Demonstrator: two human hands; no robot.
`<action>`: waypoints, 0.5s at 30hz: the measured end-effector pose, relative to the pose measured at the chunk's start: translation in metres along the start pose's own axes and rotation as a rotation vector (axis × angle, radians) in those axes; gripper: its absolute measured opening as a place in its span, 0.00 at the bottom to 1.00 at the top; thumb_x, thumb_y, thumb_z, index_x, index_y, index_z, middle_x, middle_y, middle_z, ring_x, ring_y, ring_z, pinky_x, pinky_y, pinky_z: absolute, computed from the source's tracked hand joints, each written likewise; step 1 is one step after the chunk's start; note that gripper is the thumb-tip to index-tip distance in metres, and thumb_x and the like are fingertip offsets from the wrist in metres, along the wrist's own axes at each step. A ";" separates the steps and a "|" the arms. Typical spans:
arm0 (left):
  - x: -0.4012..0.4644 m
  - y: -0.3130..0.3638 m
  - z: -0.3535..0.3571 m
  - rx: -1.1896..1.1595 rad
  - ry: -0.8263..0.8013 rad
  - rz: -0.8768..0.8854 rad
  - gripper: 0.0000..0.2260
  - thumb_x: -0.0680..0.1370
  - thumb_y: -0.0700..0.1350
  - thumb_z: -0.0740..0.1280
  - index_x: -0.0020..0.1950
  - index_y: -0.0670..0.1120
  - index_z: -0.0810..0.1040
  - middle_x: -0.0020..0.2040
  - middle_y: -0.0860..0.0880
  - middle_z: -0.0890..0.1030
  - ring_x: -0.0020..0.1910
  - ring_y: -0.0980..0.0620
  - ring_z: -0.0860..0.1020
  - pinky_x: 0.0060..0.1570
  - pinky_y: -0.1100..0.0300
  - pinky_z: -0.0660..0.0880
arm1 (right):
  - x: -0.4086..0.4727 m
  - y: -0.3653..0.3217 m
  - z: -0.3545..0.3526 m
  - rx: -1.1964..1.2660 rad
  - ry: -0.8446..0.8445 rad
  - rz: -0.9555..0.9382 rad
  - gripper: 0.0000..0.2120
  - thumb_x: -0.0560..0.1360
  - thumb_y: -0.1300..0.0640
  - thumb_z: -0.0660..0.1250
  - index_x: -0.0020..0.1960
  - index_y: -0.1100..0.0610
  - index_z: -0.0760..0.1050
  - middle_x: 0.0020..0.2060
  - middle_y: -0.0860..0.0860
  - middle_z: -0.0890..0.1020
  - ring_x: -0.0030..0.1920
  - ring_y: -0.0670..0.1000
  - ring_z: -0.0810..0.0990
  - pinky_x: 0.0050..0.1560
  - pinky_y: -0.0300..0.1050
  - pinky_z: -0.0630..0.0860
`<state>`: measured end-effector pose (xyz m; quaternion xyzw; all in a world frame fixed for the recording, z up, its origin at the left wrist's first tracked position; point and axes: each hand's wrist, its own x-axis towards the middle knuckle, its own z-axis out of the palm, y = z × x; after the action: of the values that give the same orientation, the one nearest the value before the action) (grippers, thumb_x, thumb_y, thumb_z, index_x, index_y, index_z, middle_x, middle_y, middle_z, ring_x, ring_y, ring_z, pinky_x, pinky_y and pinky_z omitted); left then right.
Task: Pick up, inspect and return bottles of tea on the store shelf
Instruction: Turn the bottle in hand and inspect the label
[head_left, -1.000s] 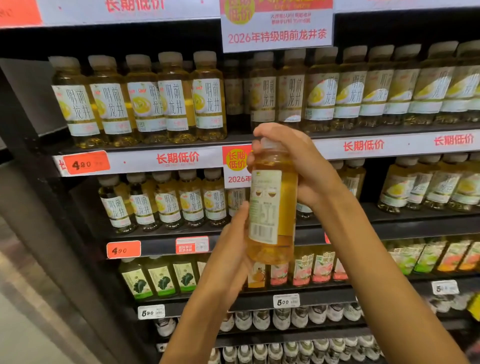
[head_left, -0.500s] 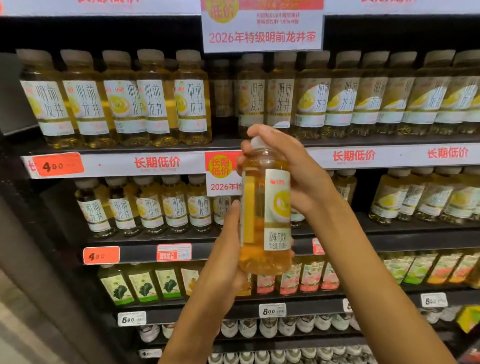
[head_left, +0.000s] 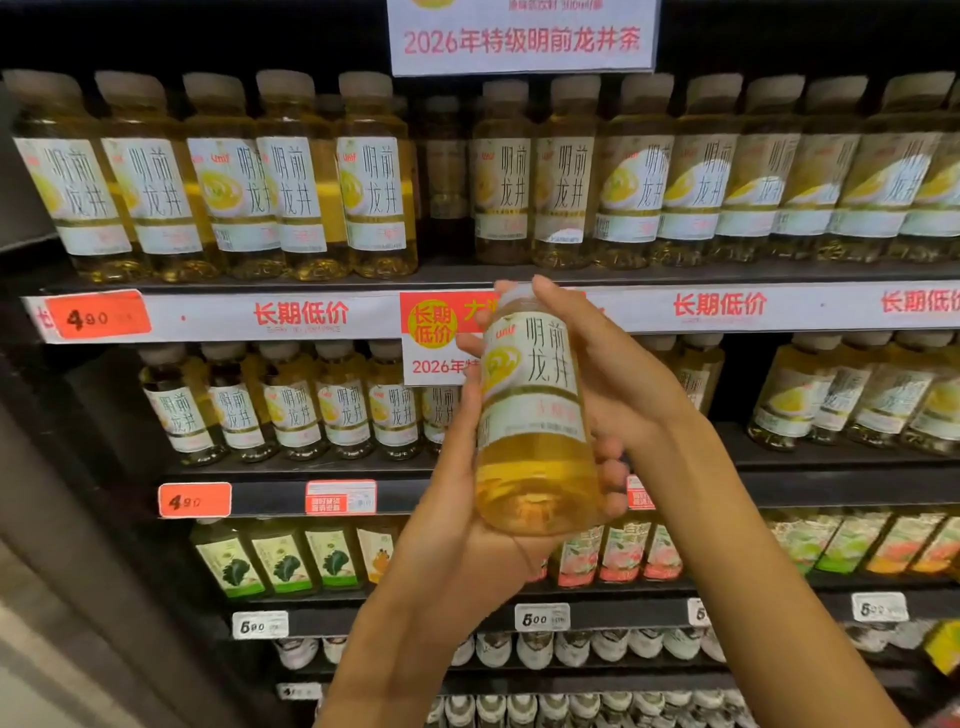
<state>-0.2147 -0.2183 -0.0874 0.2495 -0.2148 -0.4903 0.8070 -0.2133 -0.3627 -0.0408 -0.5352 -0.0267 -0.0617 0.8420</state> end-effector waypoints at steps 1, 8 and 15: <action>-0.003 0.001 0.001 -0.020 -0.021 -0.024 0.32 0.76 0.62 0.60 0.57 0.32 0.79 0.47 0.34 0.82 0.44 0.41 0.84 0.44 0.51 0.81 | -0.001 0.001 -0.002 0.039 -0.010 0.059 0.16 0.72 0.47 0.68 0.53 0.58 0.77 0.46 0.57 0.84 0.54 0.56 0.82 0.59 0.54 0.76; -0.006 0.003 0.017 0.341 -0.058 0.107 0.27 0.52 0.65 0.79 0.30 0.42 0.85 0.33 0.47 0.85 0.40 0.59 0.84 0.42 0.67 0.79 | 0.005 -0.002 -0.002 0.024 0.120 0.145 0.20 0.82 0.51 0.54 0.43 0.56 0.81 0.41 0.53 0.84 0.38 0.45 0.82 0.41 0.36 0.79; -0.005 -0.004 -0.003 0.210 -0.162 -0.069 0.17 0.75 0.45 0.71 0.59 0.36 0.80 0.57 0.38 0.81 0.58 0.42 0.80 0.59 0.50 0.76 | -0.003 0.001 0.000 0.233 0.017 0.147 0.12 0.69 0.51 0.71 0.42 0.60 0.82 0.38 0.56 0.83 0.38 0.52 0.83 0.41 0.46 0.82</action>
<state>-0.2178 -0.2149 -0.0931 0.2995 -0.3205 -0.5112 0.7391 -0.2162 -0.3622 -0.0420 -0.4339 0.0128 -0.0011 0.9009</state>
